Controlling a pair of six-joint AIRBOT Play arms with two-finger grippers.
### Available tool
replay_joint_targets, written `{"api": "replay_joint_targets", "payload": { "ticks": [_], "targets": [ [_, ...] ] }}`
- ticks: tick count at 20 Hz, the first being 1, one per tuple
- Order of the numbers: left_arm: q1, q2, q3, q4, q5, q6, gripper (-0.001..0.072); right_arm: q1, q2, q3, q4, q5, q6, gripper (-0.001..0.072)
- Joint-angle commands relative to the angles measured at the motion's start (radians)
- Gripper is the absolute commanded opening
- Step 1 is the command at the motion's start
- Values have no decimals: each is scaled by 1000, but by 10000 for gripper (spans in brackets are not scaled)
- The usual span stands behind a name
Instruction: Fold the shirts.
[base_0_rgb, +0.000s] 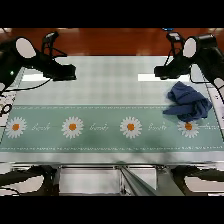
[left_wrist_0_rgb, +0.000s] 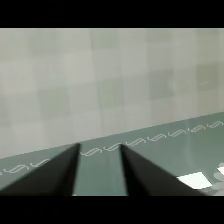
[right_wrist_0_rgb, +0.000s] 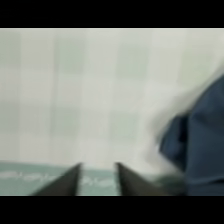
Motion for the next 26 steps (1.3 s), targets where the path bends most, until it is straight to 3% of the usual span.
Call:
{"api": "replay_joint_targets", "payload": {
  "ticks": [1, 3, 4, 7, 10, 13, 17, 19, 21, 26],
  "targets": [
    [26, 1, 49, 198, -40, 4, 512, -21, 5, 45, -204, -86, 13, 418],
    [92, 18, 60, 290, -119, 0, 511, -95, 24, 45, -335, -54, 44, 418],
    [140, 42, 39, 277, -115, -17, 511, -164, 26, 42, -325, -35, 66, 417],
    [272, 209, -175, 110, 63, -43, 511, -377, 26, -39, -156, -29, 68, 417],
    [297, 406, -470, -12, 246, 21, 511, -498, 26, -177, 5, -58, -24, 417],
    [292, 490, -615, -48, 282, 39, 510, -537, 25, -305, 86, -124, -59, 417],
    [286, 478, -642, -99, 299, 74, 510, -536, -32, -364, 145, -150, -68, 412],
    [278, 478, -640, -103, 333, 86, 510, -536, -64, -364, 236, -117, -105, 341],
    [296, 484, -615, -102, 340, 98, 510, -536, -55, -364, 345, -89, -191, 38],
    [409, 629, -522, -147, 284, 99, 509, -536, 186, -321, 491, -98, -276, 36]
  ]
}}
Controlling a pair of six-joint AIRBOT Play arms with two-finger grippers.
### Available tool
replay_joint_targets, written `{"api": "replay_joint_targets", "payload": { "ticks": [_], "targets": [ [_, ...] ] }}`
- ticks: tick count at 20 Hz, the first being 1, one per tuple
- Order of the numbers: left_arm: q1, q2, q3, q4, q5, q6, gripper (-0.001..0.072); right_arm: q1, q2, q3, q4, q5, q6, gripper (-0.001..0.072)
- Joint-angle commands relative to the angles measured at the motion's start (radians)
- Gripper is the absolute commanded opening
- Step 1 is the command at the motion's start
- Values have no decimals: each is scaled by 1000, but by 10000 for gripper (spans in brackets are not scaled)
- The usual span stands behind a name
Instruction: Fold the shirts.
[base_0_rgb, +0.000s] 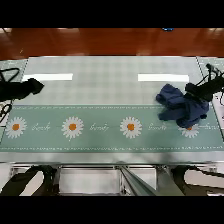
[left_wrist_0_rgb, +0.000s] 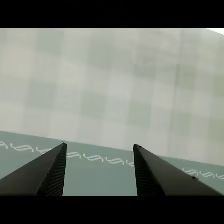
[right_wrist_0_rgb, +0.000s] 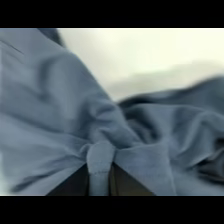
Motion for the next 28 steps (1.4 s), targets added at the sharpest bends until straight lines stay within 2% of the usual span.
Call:
{"api": "replay_joint_targets", "payload": {
  "ticks": [1, 4, 6, 8, 14, 18, 20, 21, 22, 28],
  "targets": [
    [61, 130, 34, -65, -23, 7, 509, -1, 179, 58, 127, -1, -65, 36],
    [58, 280, 29, -156, -27, 59, 508, 0, 341, 179, 236, 33, -92, 36],
    [56, 360, 29, -157, -39, 87, 508, 14, 434, 271, 310, 59, -111, 36],
    [56, 404, 29, -157, -73, 95, 508, 73, 505, 372, 299, 48, -108, 35],
    [33, 382, 12, -183, -213, 97, 508, 287, 533, 655, 283, 100, -72, 35],
    [-21, 336, 12, -183, -255, 97, 508, 457, 523, 683, 267, 137, -48, 36],
    [-35, 320, 13, -183, -255, 109, 508, 567, 504, 647, 297, 159, -31, 36],
    [-32, 312, 13, -179, -254, 153, 508, 629, 502, 604, 297, 139, -31, 36],
    [-19, 307, 13, -174, -251, 161, 508, 694, 500, 540, 269, 115, -20, 36],
    [17, 283, 13, -187, -307, 153, 508, 995, 446, -8, 257, -220, 70, 36]
  ]
}}
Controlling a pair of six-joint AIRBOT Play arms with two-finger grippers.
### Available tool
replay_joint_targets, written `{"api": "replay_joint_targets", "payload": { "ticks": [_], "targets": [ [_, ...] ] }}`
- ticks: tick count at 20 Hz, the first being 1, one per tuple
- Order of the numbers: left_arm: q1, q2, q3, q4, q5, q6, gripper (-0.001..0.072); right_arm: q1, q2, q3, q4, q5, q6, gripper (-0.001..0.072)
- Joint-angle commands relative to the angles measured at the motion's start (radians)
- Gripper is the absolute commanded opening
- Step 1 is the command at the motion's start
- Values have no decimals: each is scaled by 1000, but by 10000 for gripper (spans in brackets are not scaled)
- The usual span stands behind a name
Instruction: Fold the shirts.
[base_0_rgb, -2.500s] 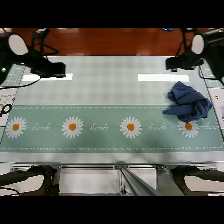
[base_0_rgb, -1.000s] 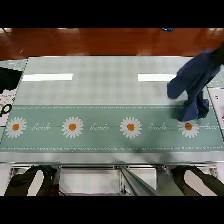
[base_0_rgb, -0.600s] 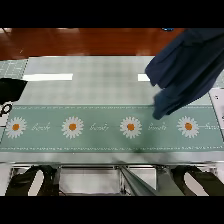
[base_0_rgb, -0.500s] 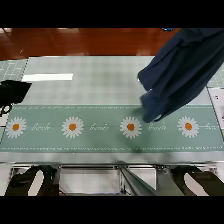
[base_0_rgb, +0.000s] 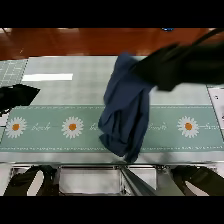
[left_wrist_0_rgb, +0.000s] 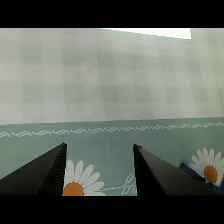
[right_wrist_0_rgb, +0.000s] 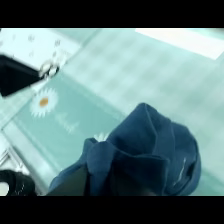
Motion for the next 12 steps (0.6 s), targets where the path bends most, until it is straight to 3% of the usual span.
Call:
{"api": "replay_joint_targets", "payload": {
  "ticks": [1, 4, 7, 8, 9, 10, 12],
  "targets": [
    [7, -21, -1, -18, -51, 6, 508, 169, -82, -260, 4, -221, 51, 36],
    [6, -69, -1, -64, -85, 6, 508, 246, -275, -280, 54, -371, 59, 36],
    [-23, -124, -21, -107, -93, 8, 508, 253, -470, -233, 232, -446, -11, 37],
    [-40, -142, -35, -108, -92, 10, 508, 249, -514, -208, 286, -450, -42, 94],
    [-55, -162, -54, -108, -85, 13, 508, 244, -546, -180, 329, -447, -63, 347],
    [-61, -180, -71, -108, -76, 41, 508, 227, -559, -147, 341, -426, -90, 412],
    [-37, -203, -76, -45, -64, 62, 508, 114, -535, -85, 328, -324, -93, 412]
  ]
}}
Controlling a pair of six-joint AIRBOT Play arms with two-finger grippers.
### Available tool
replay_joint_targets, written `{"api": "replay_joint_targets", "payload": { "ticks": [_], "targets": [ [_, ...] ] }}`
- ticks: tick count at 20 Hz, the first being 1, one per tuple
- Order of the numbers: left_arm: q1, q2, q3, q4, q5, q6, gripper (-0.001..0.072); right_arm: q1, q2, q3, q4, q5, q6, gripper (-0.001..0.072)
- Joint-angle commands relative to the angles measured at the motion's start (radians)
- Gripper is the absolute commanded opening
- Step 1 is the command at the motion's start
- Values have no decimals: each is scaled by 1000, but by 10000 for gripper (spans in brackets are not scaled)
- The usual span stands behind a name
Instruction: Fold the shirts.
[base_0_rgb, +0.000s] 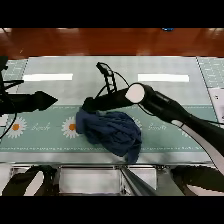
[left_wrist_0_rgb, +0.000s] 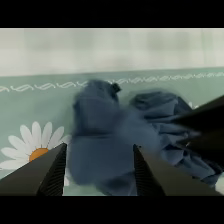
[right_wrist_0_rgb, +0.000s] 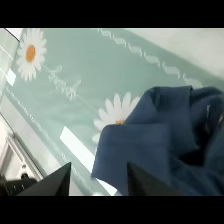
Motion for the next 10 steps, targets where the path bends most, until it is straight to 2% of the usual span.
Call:
{"api": "replay_joint_targets", "payload": {
  "ticks": [1, 3, 5, 8, 10],
  "targets": [
    [27, -38, -21, 117, 10, 30, 508, -172, 1, 79, 47, 133, -42, 411],
    [102, -39, -45, 162, -8, -9, 508, -384, 121, 53, -56, 270, -10, 411],
    [151, -41, -141, 21, -2, -5, 508, -579, 273, -86, -137, 341, 11, 411],
    [156, -93, -318, -194, 1, 95, 508, -819, 523, -450, -168, 352, -2, 411],
    [152, -163, -383, -317, 14, 210, 508, -926, 660, -662, -160, 369, -21, 411]
  ]
}}
